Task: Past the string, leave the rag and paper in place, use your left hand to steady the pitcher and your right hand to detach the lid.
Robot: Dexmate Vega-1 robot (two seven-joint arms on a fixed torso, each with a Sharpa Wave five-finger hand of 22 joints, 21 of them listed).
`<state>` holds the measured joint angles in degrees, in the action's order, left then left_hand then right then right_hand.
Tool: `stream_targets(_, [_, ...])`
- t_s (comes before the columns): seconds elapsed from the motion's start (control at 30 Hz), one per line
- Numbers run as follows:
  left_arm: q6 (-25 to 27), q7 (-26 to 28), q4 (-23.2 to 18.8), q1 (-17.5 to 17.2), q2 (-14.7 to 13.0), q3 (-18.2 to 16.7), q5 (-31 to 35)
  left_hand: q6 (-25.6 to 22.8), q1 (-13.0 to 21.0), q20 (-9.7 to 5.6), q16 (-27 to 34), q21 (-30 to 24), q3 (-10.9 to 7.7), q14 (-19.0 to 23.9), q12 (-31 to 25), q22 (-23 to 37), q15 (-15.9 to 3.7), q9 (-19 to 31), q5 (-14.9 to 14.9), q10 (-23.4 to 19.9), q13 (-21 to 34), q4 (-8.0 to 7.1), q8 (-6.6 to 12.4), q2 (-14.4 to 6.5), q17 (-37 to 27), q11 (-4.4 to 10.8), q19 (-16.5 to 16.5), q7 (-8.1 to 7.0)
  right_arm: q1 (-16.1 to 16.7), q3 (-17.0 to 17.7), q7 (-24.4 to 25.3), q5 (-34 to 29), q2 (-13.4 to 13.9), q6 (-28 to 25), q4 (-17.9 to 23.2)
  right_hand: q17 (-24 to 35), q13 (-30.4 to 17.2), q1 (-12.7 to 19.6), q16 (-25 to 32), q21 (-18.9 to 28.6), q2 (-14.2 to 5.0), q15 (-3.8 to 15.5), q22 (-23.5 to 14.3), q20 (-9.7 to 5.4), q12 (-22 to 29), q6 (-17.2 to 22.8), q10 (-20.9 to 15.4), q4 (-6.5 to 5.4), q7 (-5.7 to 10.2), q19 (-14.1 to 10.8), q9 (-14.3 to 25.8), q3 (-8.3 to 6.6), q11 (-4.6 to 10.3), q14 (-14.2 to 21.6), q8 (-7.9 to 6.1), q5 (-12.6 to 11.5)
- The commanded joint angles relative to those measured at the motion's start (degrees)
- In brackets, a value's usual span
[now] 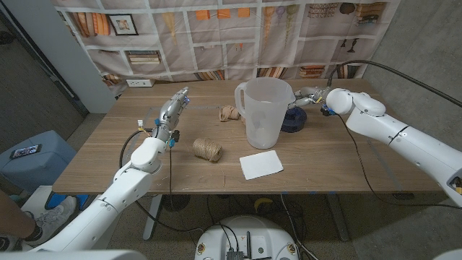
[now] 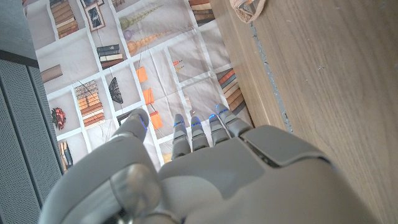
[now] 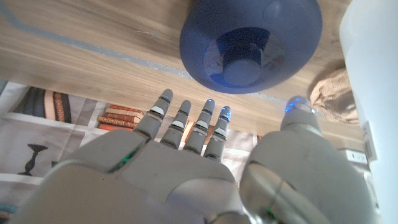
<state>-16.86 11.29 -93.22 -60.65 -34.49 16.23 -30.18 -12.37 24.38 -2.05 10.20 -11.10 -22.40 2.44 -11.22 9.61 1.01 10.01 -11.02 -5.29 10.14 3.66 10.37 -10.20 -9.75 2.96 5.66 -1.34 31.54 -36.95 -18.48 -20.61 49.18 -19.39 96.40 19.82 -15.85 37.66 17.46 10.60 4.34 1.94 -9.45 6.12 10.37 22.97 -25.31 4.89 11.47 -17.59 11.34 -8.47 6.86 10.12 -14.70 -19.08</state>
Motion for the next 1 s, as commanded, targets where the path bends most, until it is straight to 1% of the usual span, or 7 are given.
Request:
stream_targets(0.03, [-0.42,-1.12,1.46,0.87,0.66,0.75,-0.54,0.46,-0.54,-0.48,-0.14,0.18,-0.44,-0.5,0.07,0.12,0.05,0.08,0.22,0.29,0.05,-0.03,-0.12,-0.12,-0.12,-0.1,-0.27,0.02,6.25,6.7,9.3,13.75,0.53,5.25,-1.01,0.05,-0.02,-0.88,-0.24,0.31,0.14,-0.16,-0.24,-1.13,0.04,-0.67,1.16,-0.34,-0.28,-0.59,0.16,0.22,-0.56,-0.66,0.44,-0.04])
stream_targets(0.3, [-0.77,-1.82,2.44,1.43,0.84,0.73,-1.18,0.73,-0.78,-0.45,-0.1,0.17,-0.71,-0.54,0.12,0.12,0.05,0.08,0.23,0.36,0.05,-0.11,-0.17,-0.19,-0.14,-0.25,-0.22,0.01,9.45,9.34,13.67,20.32,0.46,8.43,-0.63,-0.14,0.18,-1.97,-0.69,0.52,-0.61,-0.85,-0.25,-2.23,0.1,-2.29,3.02,-0.79,-0.9,-1.38,0.13,0.43,-1.33,-1.3,1.37,0.35])
stream_targets(0.37, [-0.88,-2.47,2.41,1.41,0.93,0.81,-1.79,0.81,-0.91,-0.39,-0.06,0.15,-0.83,-0.5,0.09,0.12,0.09,0.08,0.23,0.28,0.05,-0.2,-0.18,-0.28,-0.16,-0.33,-0.18,0.09,10.45,10.08,14.53,22.02,0.54,9.12,-0.32,-0.29,0.35,-2.34,-0.97,0.5,-1.07,-1.74,-0.25,-2.57,0.1,-4.47,4.08,-0.9,-1.54,-1.54,0.06,0.46,-1.93,-1.66,2.41,0.69])
stream_targets(0.4, [-0.67,-2.65,2.3,1.39,0.69,0.91,-1.71,0.87,-0.95,-0.35,-0.06,0.14,-0.86,-0.52,0.11,0.12,0.14,0.09,0.23,0.32,0.05,-0.22,-0.19,-0.29,-0.16,-0.36,-0.16,0.11,11.07,10.52,15.21,22.85,0.5,9.75,-0.23,-0.34,0.41,-2.46,-1.02,0.54,-1.18,-1.76,-0.26,-3.19,0.14,-4.81,4.32,-0.92,-1.73,-1.72,0.04,0.48,-2.21,-1.67,2.58,0.82])
stream_targets(0.57, [-1.0,-2.83,3.02,1.36,0.85,1.08,-1.76,1.16,-1.2,-0.3,-0.01,0.13,-1.02,-0.48,0.13,0.13,0.13,0.09,0.24,0.36,0.06,-0.35,-0.26,-0.3,-0.19,-0.42,-0.11,0.29,12.97,11.61,17.56,25.52,0.42,11.26,0.17,-0.48,0.6,-2.85,-1.38,0.62,-1.63,-2.0,-0.27,-4.0,0.07,-4.92,5.48,-1.04,-1.75,-2.17,-0.03,0.52,-3.03,-2.24,2.73,1.24])
stream_targets(0.8, [-1.66,-3.58,4.27,1.46,1.45,1.35,-2.49,1.34,-1.5,-0.27,0.02,0.12,-1.26,-0.52,0.17,0.14,0.21,0.09,0.23,0.47,0.07,-0.57,-0.26,-0.46,-0.23,-0.8,-0.05,0.41,13.88,12.5,19.23,29.33,-1.11,16.0,-2.7,-0.91,0.95,-2.94,-2.14,0.55,-1.99,-1.43,-0.23,-4.0,-0.09,-5.4,7.34,-0.88,-1.76,-2.37,-0.14,0.51,-2.71,-3.34,3.07,1.88])
stream_targets(1.0, [-0.83,-4.67,3.46,1.26,0.63,1.55,-3.11,1.88,-1.92,-0.32,0.03,0.13,-1.59,-0.64,0.27,0.15,0.29,0.1,0.19,0.76,0.08,-0.93,-0.36,-0.66,-0.28,-0.76,-0.07,0.43,14.52,13.58,21.08,33.27,-4.07,21.31,-6.29,-1.81,1.52,-2.87,-2.68,0.23,-2.13,-0.42,-0.16,-4.19,-0.27,-6.54,9.35,-0.55,-1.96,-1.93,-0.3,0.53,-2.77,-3.16,3.65,2.69])
